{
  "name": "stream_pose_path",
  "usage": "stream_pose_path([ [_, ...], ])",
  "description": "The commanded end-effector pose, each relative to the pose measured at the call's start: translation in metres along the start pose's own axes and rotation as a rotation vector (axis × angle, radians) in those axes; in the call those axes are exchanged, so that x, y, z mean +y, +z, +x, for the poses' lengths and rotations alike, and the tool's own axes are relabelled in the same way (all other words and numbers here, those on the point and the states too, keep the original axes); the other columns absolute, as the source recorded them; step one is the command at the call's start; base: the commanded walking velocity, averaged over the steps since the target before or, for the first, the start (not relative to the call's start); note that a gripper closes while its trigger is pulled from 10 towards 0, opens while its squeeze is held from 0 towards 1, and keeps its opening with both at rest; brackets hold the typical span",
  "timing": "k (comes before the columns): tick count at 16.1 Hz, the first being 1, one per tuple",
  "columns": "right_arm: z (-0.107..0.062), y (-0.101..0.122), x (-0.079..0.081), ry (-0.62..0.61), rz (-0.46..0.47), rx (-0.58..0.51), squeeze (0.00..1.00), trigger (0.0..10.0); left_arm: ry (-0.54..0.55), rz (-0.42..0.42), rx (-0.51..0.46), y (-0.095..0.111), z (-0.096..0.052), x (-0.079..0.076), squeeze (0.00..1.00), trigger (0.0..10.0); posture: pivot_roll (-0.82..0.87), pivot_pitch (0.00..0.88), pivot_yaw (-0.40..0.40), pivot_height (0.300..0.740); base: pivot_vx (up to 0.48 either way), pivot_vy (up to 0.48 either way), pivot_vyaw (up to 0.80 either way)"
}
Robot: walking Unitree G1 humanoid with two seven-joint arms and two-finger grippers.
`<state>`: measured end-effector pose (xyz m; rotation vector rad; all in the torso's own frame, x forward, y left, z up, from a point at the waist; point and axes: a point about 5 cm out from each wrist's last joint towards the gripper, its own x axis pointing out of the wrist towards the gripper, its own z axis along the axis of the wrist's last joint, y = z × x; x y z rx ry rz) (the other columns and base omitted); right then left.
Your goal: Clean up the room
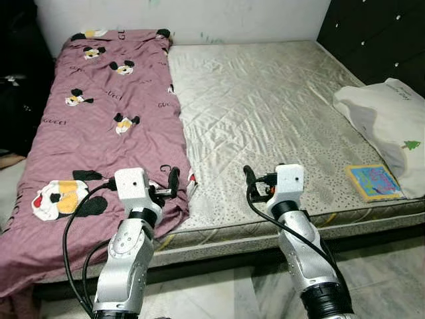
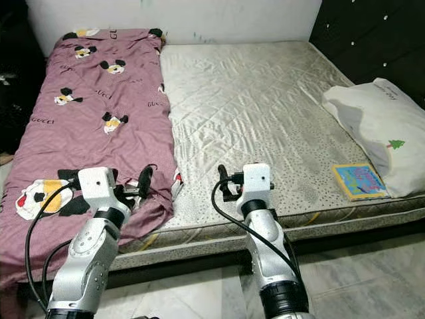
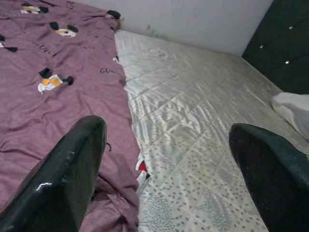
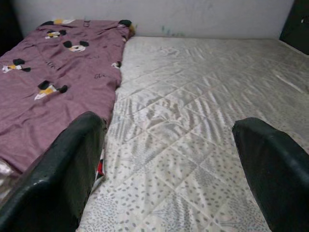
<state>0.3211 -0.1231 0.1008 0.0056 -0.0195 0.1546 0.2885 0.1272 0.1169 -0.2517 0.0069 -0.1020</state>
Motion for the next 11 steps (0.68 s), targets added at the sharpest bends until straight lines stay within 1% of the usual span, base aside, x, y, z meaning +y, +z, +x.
stream_pose_path([
  [1, -0.0003, 0.0009, -0.0017, -0.004, -0.001, -0.004, 0.0, 10.0, -0.011, -0.01, -0.006, 0.0005, -0.0022, -0.0025, 0.0, 10.0, -0.01, 0.128, -0.018, 0.74, 0.307, 0.0, 0.0],
  [3, -0.0002, 0.0008, -0.0016, -0.003, -0.002, -0.004, 0.0, 10.0, -0.019, -0.014, -0.011, 0.0018, -0.002, -0.0036, 0.0, 10.0, -0.01, 0.128, -0.018, 0.74, 0.352, 0.0, 0.0],
  [8, 0.0, 0.001, -0.0015, -0.004, -0.003, -0.005, 0.0, 10.0, -0.024, -0.018, -0.01, 0.0015, -0.0014, -0.0043, 0.0, 10.0, -0.01, 0.127, -0.018, 0.74, 0.48, 0.0, 0.0],
  [9, 0.0, 0.001, -0.0015, -0.004, -0.003, -0.006, 0.0, 10.0, -0.018, -0.015, -0.004, 0.0009, -0.0014, -0.0042, 0.0, 10.0, -0.01, 0.127, -0.018, 0.74, 0.337, 0.0, 0.0],
  [10, 0.0, 0.001, -0.0014, -0.004, -0.003, -0.006, 0.0, 10.0, -0.004, -0.009, 0.013, -0.0012, -0.0005, -0.0045, 0.0, 10.0, -0.01, 0.127, -0.017, 0.74, 0.0, 0.0, 0.0],
  [11, -0.0002, 0.0007, -0.0017, -0.004, -0.004, -0.005, 0.0, 10.0, 0.029, 0.063, 0.018, -0.0026, 0.001, -0.004, 0.0, 10.0, -0.01, 0.127, -0.017, 0.74, 0.0, 0.0, 0.0],
])
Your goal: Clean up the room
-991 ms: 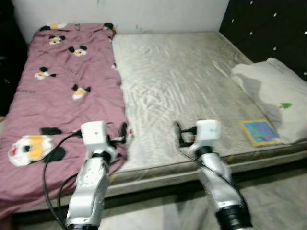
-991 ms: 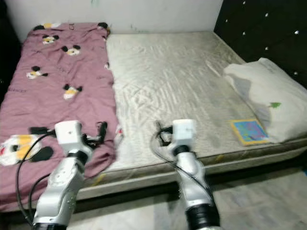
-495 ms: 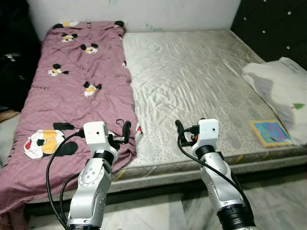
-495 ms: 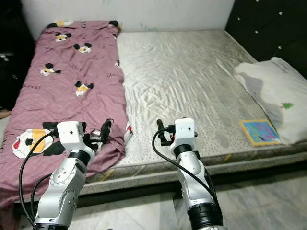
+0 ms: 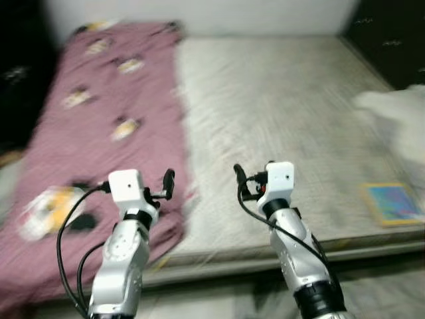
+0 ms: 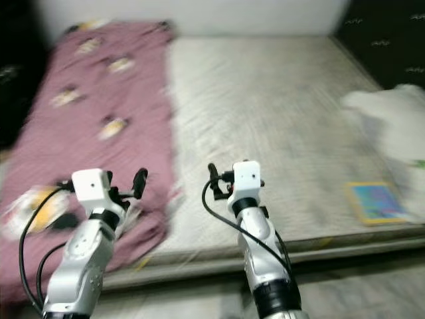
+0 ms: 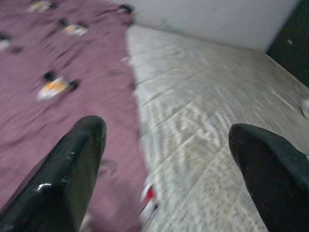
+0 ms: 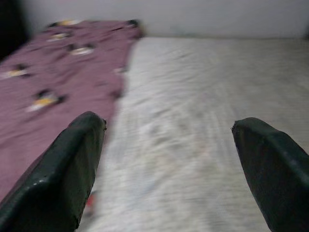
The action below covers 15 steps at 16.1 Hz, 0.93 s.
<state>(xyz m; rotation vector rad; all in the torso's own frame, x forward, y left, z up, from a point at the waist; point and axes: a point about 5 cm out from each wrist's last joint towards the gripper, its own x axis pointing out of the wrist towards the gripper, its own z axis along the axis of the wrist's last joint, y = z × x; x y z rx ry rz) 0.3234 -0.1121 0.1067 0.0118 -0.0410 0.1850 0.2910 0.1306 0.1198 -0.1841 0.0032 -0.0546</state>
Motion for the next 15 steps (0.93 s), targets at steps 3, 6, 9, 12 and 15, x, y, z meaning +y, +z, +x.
stream_pose_path([
  [3, -0.0057, -0.0064, -0.0134, -0.036, -0.013, 0.02, 0.0, 10.0, -0.039, -0.001, 0.034, -0.0081, -0.0016, -0.0116, 0.0, 10.0, -0.01, 0.127, -0.015, 0.74, 0.0, 0.0, 0.0],
  [6, -0.0061, -0.0065, -0.0137, -0.039, -0.012, 0.02, 0.0, 10.0, -0.038, -0.017, 0.034, -0.0078, -0.0006, -0.0129, 0.0, 10.0, -0.01, 0.127, -0.015, 0.74, 0.0, 0.0, 0.0],
  [9, -0.0063, -0.0072, -0.0138, -0.04, -0.008, 0.022, 0.0, 10.0, -0.04, -0.023, 0.034, -0.0079, -0.0009, -0.0125, 0.0, 10.0, -0.01, 0.127, -0.014, 0.74, 0.0, 0.105, 0.0],
  [12, -0.0063, -0.0075, -0.013, -0.035, -0.015, 0.022, 0.0, 10.0, -0.03, -0.047, 0.036, -0.0082, -0.0012, -0.01, 0.0, 10.0, -0.01, 0.128, -0.016, 0.74, 0.0, 0.48, 0.0],
  [15, -0.0064, -0.0075, -0.0128, -0.035, -0.013, 0.022, 0.0, 10.0, -0.026, -0.052, 0.036, -0.008, -0.0012, -0.009, 0.0, 10.0, 0.0, 0.129, -0.015, 0.74, 0.0, 0.48, 0.0],
])
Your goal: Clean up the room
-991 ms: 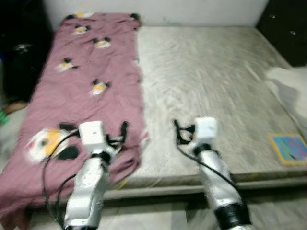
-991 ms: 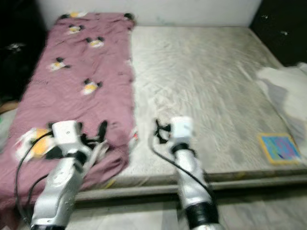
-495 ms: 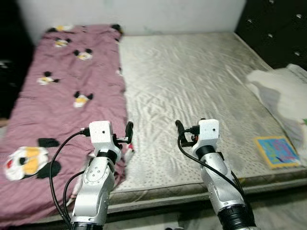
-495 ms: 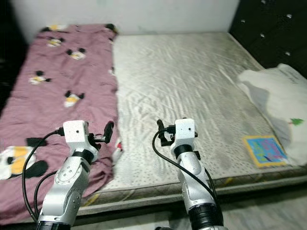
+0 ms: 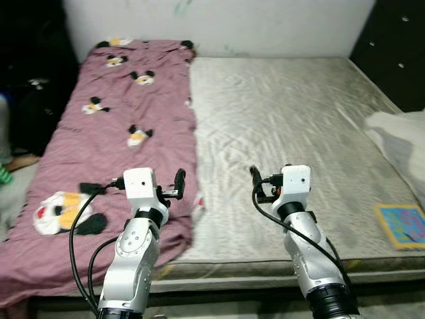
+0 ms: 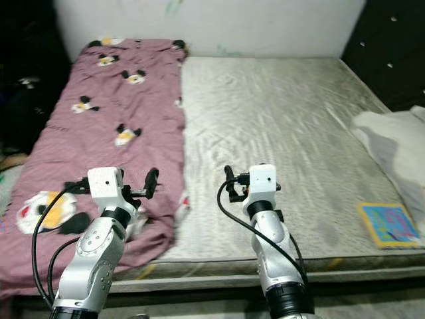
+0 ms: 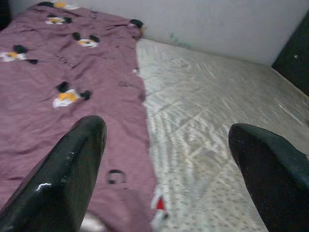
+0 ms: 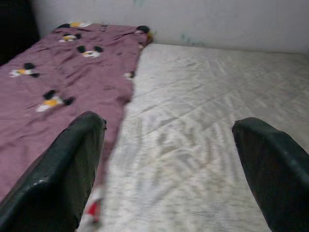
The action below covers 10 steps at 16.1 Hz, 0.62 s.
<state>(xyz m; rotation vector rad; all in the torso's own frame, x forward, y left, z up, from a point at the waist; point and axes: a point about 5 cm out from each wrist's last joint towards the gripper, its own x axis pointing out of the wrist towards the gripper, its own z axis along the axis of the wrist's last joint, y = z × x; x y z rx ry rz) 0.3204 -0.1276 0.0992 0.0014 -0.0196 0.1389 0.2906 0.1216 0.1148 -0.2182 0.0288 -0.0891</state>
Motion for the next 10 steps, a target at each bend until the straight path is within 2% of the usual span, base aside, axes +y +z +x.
stream_pose_path([
  [1, -0.0004, -0.0004, 0.002, 0.011, -0.004, 0.0, 0.0, 10.0, 0.006, -0.019, 0.008, -0.0015, -0.0012, -0.0011, 0.0, 10.0, 0.0, 0.129, -0.015, 0.74, 0.0, 0.48, 0.0],
  [10, 0.0011, -0.0005, 0.0038, 0.024, -0.007, 0.0, 0.0, 10.0, 0.018, -0.025, -0.006, -0.0002, -0.0011, 0.001, 0.0, 10.0, 0.0, 0.123, -0.019, 0.74, 0.0, 0.48, 0.0],
])
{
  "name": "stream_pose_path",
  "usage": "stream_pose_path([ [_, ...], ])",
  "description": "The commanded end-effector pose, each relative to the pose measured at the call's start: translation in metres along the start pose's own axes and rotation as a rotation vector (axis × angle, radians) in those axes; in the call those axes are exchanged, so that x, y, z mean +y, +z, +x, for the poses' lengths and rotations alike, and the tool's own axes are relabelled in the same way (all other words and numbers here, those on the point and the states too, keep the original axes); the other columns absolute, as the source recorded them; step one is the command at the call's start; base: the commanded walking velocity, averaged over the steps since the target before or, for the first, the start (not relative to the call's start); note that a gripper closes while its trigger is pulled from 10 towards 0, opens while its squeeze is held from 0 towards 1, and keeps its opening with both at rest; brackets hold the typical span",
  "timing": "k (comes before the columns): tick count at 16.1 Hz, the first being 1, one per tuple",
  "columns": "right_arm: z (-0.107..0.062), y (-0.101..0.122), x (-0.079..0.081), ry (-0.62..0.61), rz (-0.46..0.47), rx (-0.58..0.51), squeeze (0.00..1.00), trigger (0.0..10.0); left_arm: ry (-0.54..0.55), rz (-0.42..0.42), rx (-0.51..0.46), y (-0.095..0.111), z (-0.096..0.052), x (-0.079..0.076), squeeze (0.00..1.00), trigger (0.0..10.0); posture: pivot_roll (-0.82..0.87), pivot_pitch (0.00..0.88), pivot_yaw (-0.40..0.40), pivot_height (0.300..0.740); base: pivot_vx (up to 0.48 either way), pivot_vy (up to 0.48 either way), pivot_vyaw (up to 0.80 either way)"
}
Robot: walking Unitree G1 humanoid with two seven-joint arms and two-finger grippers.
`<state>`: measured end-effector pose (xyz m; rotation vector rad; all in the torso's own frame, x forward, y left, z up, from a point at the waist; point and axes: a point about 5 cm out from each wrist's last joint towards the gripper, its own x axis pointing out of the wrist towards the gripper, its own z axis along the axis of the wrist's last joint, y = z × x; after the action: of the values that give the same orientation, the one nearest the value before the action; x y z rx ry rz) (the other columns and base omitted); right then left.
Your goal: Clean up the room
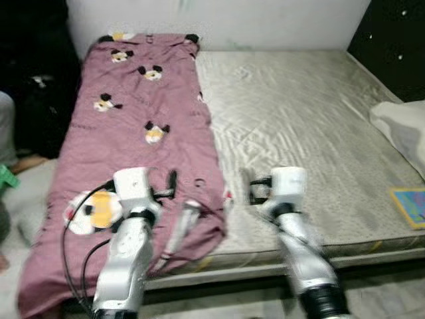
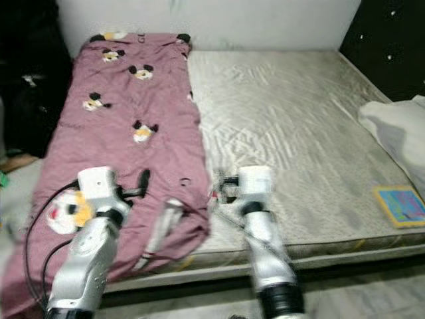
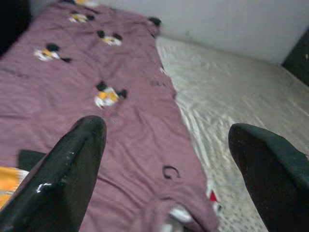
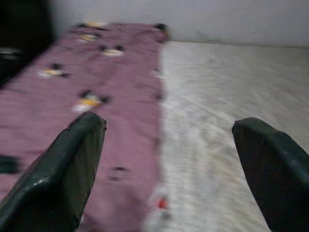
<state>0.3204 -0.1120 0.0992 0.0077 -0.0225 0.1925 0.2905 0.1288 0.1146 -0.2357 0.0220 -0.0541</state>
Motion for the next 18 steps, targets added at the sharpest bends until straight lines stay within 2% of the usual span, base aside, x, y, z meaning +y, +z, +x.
stream_pose_path([
  [1, -0.0014, -0.0004, -0.0113, -0.026, -0.013, 0.003, 0.0, 10.0, 0.003, -0.001, -0.005, -0.0006, -0.001, -0.0051, 0.0, 10.0, 0.0, 0.123, -0.019, 0.74, 0.0, 0.48, 0.0],
  [3, -0.0011, -0.0007, -0.0107, -0.02, -0.015, 0.005, 0.0, 10.0, 0.0, 0.023, -0.013, -0.0003, -0.0007, -0.0072, 0.0, 10.0, 0.0, 0.123, -0.019, 0.74, 0.0, 0.0, 0.0],
  [5, -0.0013, -0.002, -0.0082, -0.009, -0.017, 0.011, 0.0, 10.0, -0.012, 0.007, -0.007, -0.0001, -0.0017, -0.0087, 0.0, 10.0, 0.0, 0.121, -0.017, 0.74, 0.0, 0.0, 0.0],
  [7, -0.0012, -0.0025, -0.0073, -0.003, -0.014, 0.012, 0.0, 10.0, -0.012, 0.037, -0.009, 0.0005, -0.0013, -0.0096, 0.0, 10.0, 0.0, 0.121, -0.017, 0.74, 0.0, 0.0, 0.0],
  [8, -0.0012, -0.0026, -0.0064, 0.0, -0.013, 0.013, 0.0, 10.0, -0.012, 0.03, -0.03, 0.0017, -0.0017, -0.009, 0.0, 10.0, 0.0, 0.122, -0.016, 0.74, 0.0, 0.0, 0.0],
  [10, -0.0012, -0.0031, -0.0061, 0.0, -0.009, 0.015, 0.0, 10.0, 0.021, 0.019, -0.005, -0.0005, -0.0007, -0.0052, 0.0, 10.0, 0.0, 0.122, -0.016, 0.74, 0.0, 0.0, 0.0],
  [12, -0.0011, -0.0043, -0.0059, -0.005, 0.002, 0.026, 0.0, 10.0, 0.004, 0.001, 0.01, -0.0015, -0.0008, -0.0061, 0.0, 10.0, 0.0, 0.126, -0.015, 0.74, 0.0, 0.0, -0.35],
  [15, -0.001, -0.004, -0.0062, -0.008, 0.001, 0.024, 0.0, 10.0, -0.005, 0.006, 0.009, -0.0018, -0.0011, -0.0069, 0.0, 10.0, 0.0, 0.13, -0.015, 0.74, 0.0, 0.48, -0.43],
  [18, -0.0013, -0.0044, -0.0069, -0.008, -0.002, 0.025, 0.0, 10.0, -0.023, 0.01, -0.019, 0.0009, -0.0017, -0.0091, 0.0, 10.0, 0.0, 0.131, -0.015, 0.74, 0.0, 0.0, 0.0],
])
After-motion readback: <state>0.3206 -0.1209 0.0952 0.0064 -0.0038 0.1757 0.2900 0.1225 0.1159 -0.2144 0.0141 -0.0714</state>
